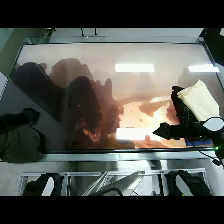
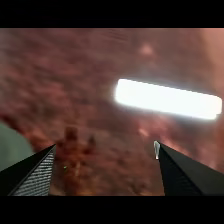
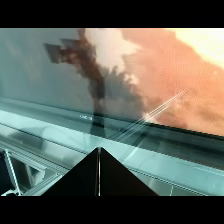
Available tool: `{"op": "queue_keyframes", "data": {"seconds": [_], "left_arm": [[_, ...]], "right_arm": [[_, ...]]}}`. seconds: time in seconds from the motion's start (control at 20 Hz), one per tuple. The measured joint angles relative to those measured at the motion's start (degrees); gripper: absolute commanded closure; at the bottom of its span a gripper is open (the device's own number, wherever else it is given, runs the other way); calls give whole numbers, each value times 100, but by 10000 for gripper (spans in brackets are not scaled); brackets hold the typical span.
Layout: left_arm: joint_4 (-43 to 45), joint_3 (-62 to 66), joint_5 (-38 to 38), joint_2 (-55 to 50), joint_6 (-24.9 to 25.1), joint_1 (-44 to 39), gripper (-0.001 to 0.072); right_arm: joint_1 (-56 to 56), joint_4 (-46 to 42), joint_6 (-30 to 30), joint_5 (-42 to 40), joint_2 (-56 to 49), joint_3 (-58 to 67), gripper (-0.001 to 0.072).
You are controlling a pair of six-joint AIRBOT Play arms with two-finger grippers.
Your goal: Fold the shirts.
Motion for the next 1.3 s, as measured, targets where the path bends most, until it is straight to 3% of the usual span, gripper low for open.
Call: {"op": "queue_keyframes", "data": {"seconds": [0.4,0.6,0.85,0.9,1.0,1.15,1.3], "left_arm": [[1956,188,-225,-2131,-385,1263,21],[2225,-136,-280,-3010,-413,2253,21],[2277,-247,-61,-3884,-74,2973,23],[2271,-254,2,-4006,-9,3016,88],[2155,-238,90,-4223,131,3056,674],[1812,22,-33,-4391,345,2994,692],[826,586,-308,-4218,645,2702,692]], "right_arm": [[2,-2,0,2,2,0,690],[2,0,0,0,2,0,690],[2,-2,0,-76,2,0,690],[2,-2,2,-79,2,0,690],[2,0,0,-83,2,0,690],[2,0,0,-101,2,0,690],[2,17,0,-101,2,0,690]]}}
